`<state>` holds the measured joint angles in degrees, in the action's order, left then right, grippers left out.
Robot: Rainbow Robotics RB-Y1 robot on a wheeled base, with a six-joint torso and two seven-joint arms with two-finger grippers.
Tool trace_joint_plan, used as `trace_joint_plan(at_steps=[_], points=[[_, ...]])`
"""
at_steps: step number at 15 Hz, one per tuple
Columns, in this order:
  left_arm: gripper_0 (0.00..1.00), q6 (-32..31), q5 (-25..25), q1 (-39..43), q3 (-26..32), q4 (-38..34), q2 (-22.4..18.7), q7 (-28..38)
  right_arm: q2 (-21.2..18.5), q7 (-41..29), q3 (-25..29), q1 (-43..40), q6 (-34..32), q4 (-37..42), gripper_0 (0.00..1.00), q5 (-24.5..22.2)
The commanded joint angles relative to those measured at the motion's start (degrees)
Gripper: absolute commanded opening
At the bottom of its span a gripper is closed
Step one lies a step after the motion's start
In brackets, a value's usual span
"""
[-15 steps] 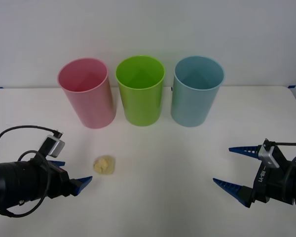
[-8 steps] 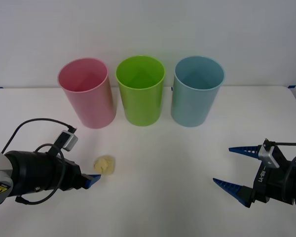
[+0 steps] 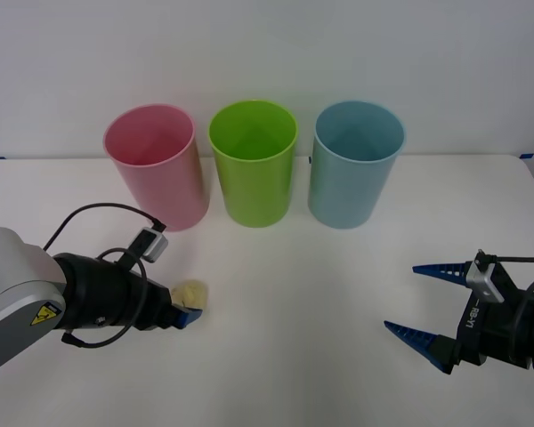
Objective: Put cans in the blue bin and PET bottles in the pink bin and trash in the green bin.
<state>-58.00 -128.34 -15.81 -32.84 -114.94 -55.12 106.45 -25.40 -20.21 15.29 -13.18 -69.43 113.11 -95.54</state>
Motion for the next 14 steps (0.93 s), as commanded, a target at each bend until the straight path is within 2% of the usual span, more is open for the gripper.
trace_joint_plan(at_steps=[1, 14], points=[[1.0, -1.6, -0.6, -0.6, -0.7, 0.3, 0.3, 0.0, 0.0, 0.0, 0.0, 0.0, 0.0, 0.0, 1.0, 0.0], [1.0, -2.2, -5.8, -1.9, -0.7, 5.5, 7.3, -0.1, 0.0, 0.0, 0.0, 0.0, 0.0, 0.0, 1.0, 0.0]])
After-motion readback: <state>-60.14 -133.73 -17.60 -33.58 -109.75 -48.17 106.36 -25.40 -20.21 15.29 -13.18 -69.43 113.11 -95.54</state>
